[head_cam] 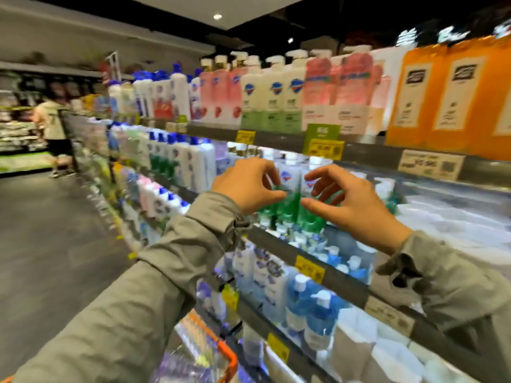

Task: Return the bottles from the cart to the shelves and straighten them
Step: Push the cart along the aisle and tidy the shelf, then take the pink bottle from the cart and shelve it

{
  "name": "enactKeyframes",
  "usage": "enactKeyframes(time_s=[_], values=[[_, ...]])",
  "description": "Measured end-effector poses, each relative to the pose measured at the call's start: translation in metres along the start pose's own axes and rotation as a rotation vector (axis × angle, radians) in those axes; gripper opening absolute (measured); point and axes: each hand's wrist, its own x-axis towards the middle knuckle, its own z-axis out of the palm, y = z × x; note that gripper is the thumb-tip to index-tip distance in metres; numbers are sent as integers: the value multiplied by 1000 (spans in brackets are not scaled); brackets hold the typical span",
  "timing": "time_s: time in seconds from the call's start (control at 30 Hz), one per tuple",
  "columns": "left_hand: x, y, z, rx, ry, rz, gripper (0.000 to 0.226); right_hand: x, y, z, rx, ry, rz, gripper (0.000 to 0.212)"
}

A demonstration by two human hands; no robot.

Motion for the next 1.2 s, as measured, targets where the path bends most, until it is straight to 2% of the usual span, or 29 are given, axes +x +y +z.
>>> enactKeyframes(time_s=[0.17, 0.23, 0.3, 0.47, 0.73, 0.93, 1.2], values=[[-47, -70, -33, 126, -146, -241, 26, 20, -22, 77, 55, -183, -80, 30], [-58, -89, -42, 155, -156, -291, 26, 24, -29, 99, 51, -258, -109, 29], [-96, -139, -66, 169, -150, -453, 29, 31, -50, 165, 128, -430, -150, 28], [-152, -209, -85, 181, -197, -691, 35, 24, -72, 256, 174, -693, -272, 28], [-249, -297, -81, 125, -216, -981, 38, -10, -99, 388, 256, -1055, -296, 27], [-321, -336, -66, 55, -204, -1186, 40, -46, -116, 455, 271, -1225, -366, 29], [-379, -366, -41, -52, -247, -1366, 40, -81, -122, 515, 262, -1405, -414, 29]])
